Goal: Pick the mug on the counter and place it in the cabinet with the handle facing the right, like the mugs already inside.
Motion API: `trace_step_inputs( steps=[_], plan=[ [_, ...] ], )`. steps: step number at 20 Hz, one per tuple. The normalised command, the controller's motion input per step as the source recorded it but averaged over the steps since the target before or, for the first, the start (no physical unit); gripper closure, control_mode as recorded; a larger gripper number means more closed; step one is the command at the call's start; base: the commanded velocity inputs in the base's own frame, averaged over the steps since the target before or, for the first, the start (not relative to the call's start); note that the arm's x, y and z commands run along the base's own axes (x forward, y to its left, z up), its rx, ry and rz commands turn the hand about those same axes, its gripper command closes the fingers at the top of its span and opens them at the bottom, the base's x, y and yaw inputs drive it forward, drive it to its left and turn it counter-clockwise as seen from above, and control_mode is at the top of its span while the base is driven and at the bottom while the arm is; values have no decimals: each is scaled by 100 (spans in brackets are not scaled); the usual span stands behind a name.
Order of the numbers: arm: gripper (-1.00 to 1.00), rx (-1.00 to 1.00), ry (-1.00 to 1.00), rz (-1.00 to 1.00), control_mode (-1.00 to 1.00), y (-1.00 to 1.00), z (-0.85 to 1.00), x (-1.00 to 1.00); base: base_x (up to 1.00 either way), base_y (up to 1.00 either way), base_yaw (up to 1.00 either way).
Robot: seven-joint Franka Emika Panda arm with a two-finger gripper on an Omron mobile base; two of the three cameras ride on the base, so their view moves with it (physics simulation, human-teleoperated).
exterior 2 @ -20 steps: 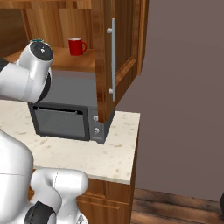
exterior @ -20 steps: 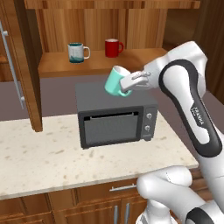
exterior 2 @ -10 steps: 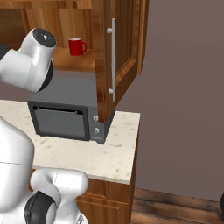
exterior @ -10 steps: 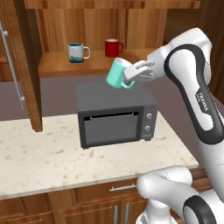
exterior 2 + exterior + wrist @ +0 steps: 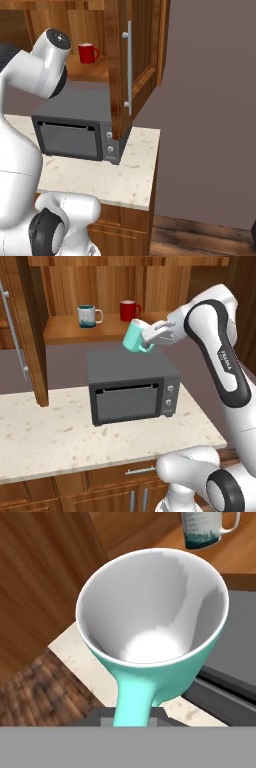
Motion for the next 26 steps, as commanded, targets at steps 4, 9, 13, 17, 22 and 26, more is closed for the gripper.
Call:
trace_step_inputs(
  steps=[4,9,13,17,22,26],
  plan=[
    [100,0,0,0,-100,-15,0,43,0,0,0],
    [100,0,0,0,-100,-9,0,39,0,0,0],
    [100,-3,0,0,-100,-2,0,26,0,0,0],
    [100,-3,0,0,-100,-2,0,26,0,0,0],
    [100,-2,0,0,-100,-9,0,32,0,0,0],
    [100,0,0,0,-100,-13,0,39,0,0,0]
  ],
)
